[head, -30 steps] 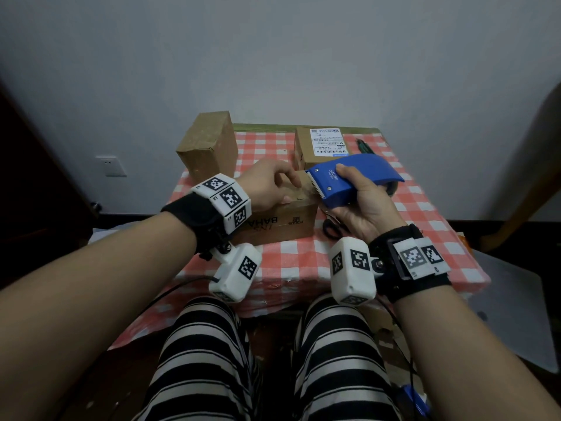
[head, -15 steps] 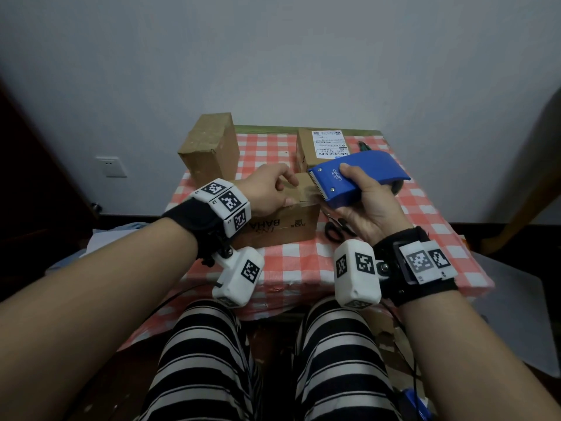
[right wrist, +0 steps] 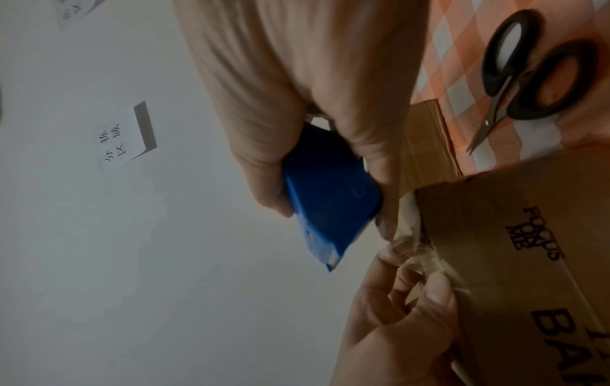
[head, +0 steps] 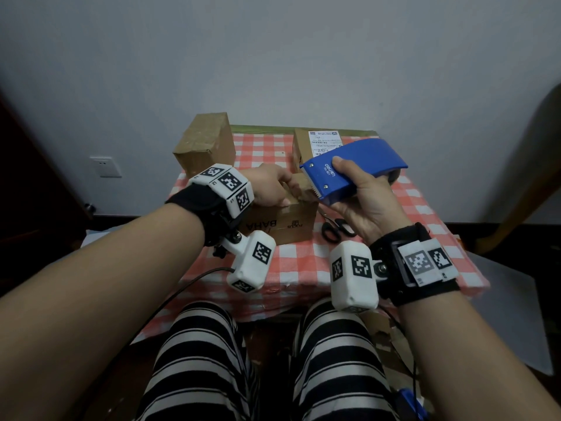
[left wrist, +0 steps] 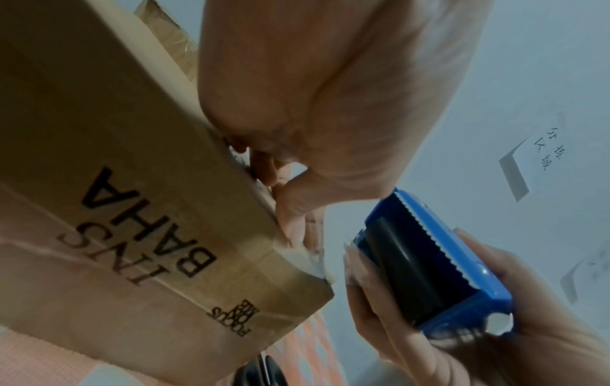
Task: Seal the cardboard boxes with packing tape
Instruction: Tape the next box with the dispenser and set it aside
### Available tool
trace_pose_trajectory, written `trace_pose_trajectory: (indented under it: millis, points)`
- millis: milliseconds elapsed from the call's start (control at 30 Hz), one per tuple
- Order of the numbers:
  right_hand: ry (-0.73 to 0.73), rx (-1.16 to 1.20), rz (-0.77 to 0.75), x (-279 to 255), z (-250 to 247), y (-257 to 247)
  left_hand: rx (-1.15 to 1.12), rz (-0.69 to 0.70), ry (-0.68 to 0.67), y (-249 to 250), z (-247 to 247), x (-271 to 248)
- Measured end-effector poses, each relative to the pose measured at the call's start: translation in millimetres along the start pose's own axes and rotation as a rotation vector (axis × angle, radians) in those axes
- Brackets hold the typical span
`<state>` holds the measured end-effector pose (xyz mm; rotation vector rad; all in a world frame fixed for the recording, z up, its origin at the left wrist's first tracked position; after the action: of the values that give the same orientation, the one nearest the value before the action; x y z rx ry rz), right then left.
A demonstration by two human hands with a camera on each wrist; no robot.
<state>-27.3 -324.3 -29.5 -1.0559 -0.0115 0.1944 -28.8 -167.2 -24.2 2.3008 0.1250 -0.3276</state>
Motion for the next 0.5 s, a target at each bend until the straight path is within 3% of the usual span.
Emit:
trace_pose_trajectory:
  millis: [267, 500]
  points:
    - [-0.012, -0.015, -0.01, -4, 10, -5, -0.012, 0.079, 0.008, 3, 0, -1]
    - [0.019, -0.047, -0.008, -5, 10, -6, 0.039, 0.03, -0.017, -1, 3, 4]
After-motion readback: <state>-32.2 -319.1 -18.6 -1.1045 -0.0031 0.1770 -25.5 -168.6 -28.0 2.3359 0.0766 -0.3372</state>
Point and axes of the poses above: each hand's wrist, its own x-axis towards the middle knuckle, its own z-axis out of the palm, y = z × x, the point moved 8 cm from there along x, towards the middle knuckle, and after that the axes turned 13 degrees about -x, right-handed, at the moved point
